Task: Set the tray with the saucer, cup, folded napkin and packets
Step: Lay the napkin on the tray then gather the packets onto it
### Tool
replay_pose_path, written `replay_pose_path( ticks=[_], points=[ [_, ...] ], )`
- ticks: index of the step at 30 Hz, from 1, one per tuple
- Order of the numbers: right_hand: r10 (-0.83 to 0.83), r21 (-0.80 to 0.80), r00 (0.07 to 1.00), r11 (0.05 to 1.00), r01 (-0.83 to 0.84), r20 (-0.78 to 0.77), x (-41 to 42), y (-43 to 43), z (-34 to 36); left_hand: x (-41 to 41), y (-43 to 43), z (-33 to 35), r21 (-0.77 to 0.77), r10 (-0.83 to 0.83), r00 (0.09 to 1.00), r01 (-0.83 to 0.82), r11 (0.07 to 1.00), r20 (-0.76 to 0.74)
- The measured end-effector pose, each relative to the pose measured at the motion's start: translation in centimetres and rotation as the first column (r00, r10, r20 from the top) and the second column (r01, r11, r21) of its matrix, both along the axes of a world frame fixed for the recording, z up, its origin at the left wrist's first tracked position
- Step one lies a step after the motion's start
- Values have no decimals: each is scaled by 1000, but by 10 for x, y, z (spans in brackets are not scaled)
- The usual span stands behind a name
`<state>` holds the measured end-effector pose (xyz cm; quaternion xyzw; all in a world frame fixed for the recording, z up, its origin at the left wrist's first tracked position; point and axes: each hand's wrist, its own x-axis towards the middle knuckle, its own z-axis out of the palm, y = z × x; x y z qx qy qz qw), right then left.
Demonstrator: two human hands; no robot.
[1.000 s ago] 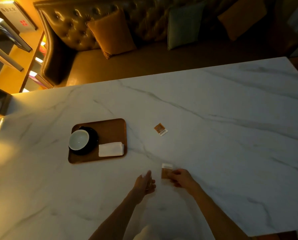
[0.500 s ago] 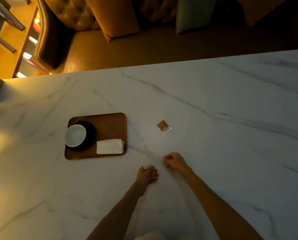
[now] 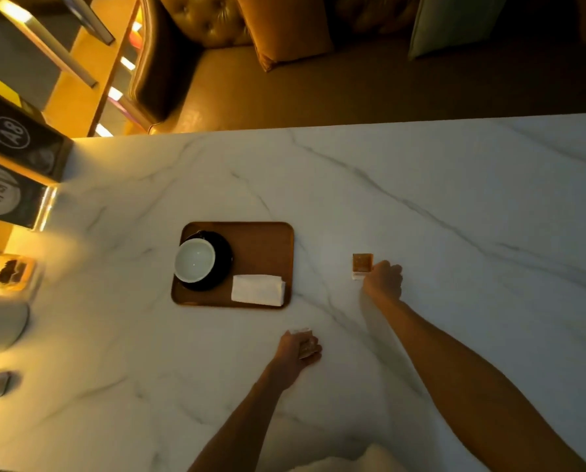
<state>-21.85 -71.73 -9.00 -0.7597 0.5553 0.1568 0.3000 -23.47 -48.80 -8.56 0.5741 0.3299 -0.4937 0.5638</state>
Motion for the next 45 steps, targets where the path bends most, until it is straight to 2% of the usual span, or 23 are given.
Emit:
replay_pose_path(
  ticks=[2,4,7,12,15,17,20,22,24,28,31,34,37,40,45],
  points=[
    [23,-12,999,1000,-22,43,-14,17,-3,-2,7,0,-20,40,998,-41,999,-38],
    [59,21,984,998,-63,170,-33,33,-4,-6,12,1,-23,41,998,-43,999,-53],
    [34,252,934,959,-130,355,-68,59,1,-13,18,6,-32,6,999,-7,999,-51],
    [10,436,905,874,-214,425,-115,89,18,-25,33,18,-72,12,998,-15,997,-54],
    [116,399,894,864,-305,433,-130,98,30,-35,45,25,-93,6,997,-13,996,-78],
    [264,333,866,844,-421,425,-136,104,39,-44,52,33,-142,-78,992,63,988,-99],
    [518,231,758,742,-629,397,-140,118,54,-61,61,45,-216,-211,971,183,959,-113],
    [608,193,685,675,-712,401,-140,129,64,-72,65,53,-257,-262,962,235,938,-79],
    [604,176,657,661,-729,451,-142,140,72,-81,69,61,-299,-300,954,282,912,-15],
    [344,273,730,767,-581,590,-153,154,83,-88,78,81,-362,-252,967,248,899,36],
    [274,249,730,817,-520,626,-158,157,89,-89,86,90,-383,-214,975,217,898,50],
    [341,232,728,795,-561,595,-164,163,96,-90,92,99,-426,-138,990,120,897,-12],
    [476,242,690,698,-673,546,-174,171,100,-90,98,103,-454,-56,998,35,890,-33],
    [652,154,584,594,-790,483,-180,181,101,-90,104,106,-455,-110,994,99,885,2],
    [714,51,523,568,-821,466,-181,191,108,-87,113,112,-437,-166,985,166,884,39]
  ],
)
